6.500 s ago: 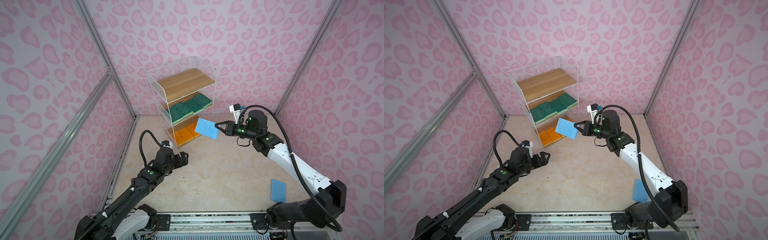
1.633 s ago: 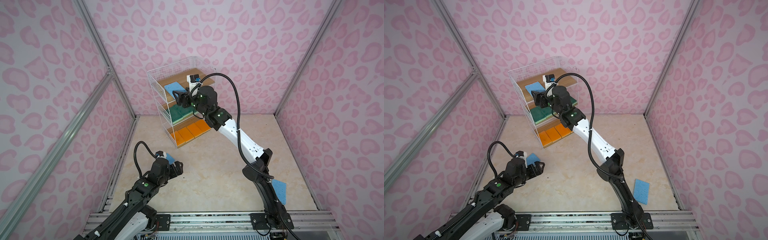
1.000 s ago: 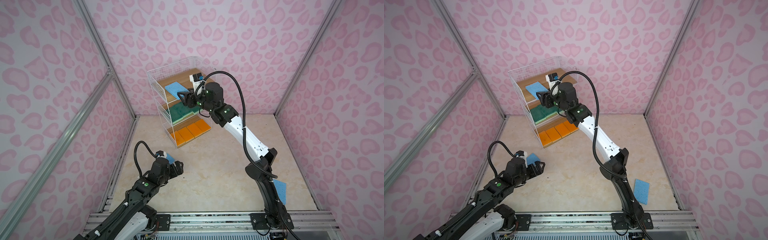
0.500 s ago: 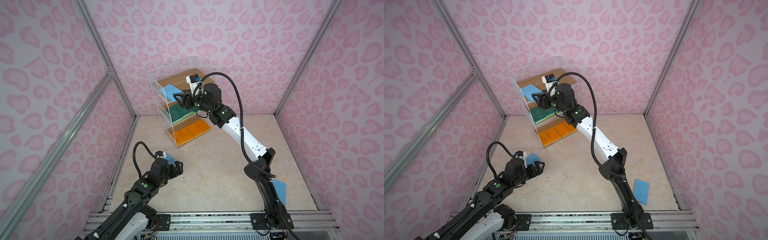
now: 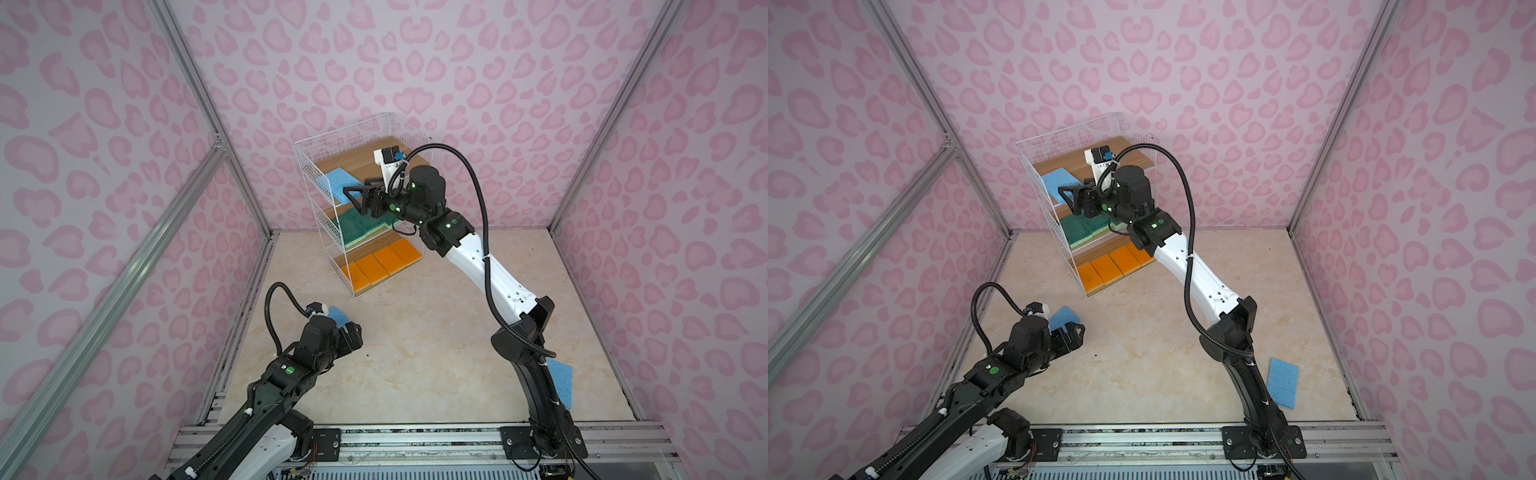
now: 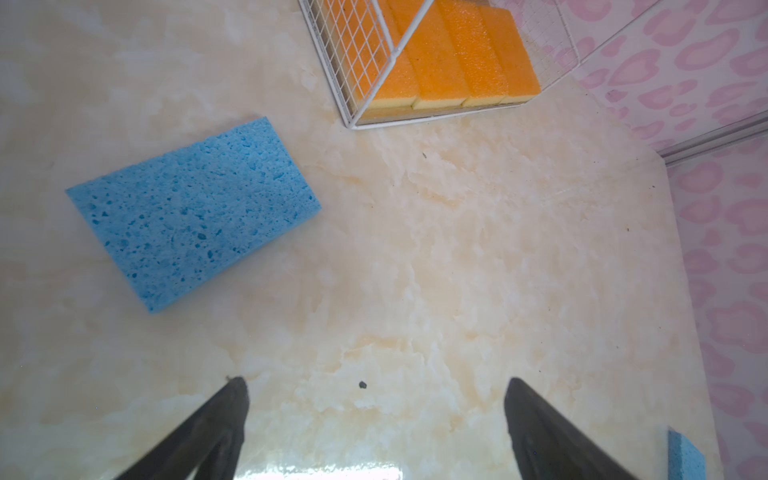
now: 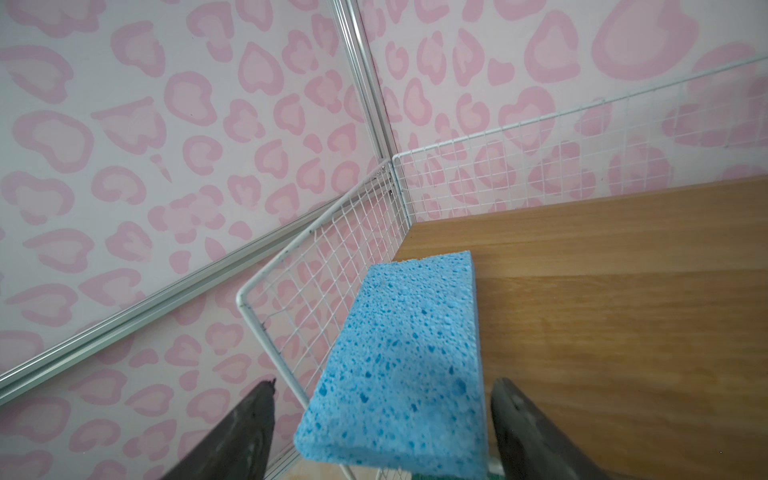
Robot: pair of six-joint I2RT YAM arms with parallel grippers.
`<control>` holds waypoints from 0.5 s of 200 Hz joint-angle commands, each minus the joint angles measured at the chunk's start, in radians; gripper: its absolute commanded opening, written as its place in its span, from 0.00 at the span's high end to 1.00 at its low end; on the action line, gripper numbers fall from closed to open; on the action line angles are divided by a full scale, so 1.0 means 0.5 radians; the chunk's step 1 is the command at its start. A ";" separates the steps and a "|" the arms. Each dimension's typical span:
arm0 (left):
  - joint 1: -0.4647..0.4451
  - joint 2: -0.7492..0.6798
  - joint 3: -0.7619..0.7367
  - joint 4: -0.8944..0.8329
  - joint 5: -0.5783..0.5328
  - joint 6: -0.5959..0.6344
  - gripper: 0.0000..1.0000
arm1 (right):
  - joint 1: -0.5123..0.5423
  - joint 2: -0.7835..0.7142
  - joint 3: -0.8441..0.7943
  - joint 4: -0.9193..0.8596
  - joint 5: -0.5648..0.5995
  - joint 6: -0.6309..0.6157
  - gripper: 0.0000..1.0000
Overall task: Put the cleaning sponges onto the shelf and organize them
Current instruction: 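Open right gripper and withdraw it from the top shelf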
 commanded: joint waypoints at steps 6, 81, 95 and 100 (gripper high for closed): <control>0.064 0.023 -0.020 -0.096 -0.135 -0.006 0.03 | -0.001 -0.158 -0.183 0.050 0.035 -0.043 0.13; 0.572 0.270 -0.151 0.123 0.070 0.019 0.03 | -0.195 -0.715 -1.079 0.437 -0.094 0.200 0.11; 0.651 0.338 -0.142 0.159 0.099 0.011 0.03 | -0.244 -0.873 -1.352 0.526 -0.074 0.213 0.11; 0.673 0.354 -0.139 0.172 0.106 0.010 0.03 | -0.260 -0.925 -1.434 0.545 -0.068 0.209 0.11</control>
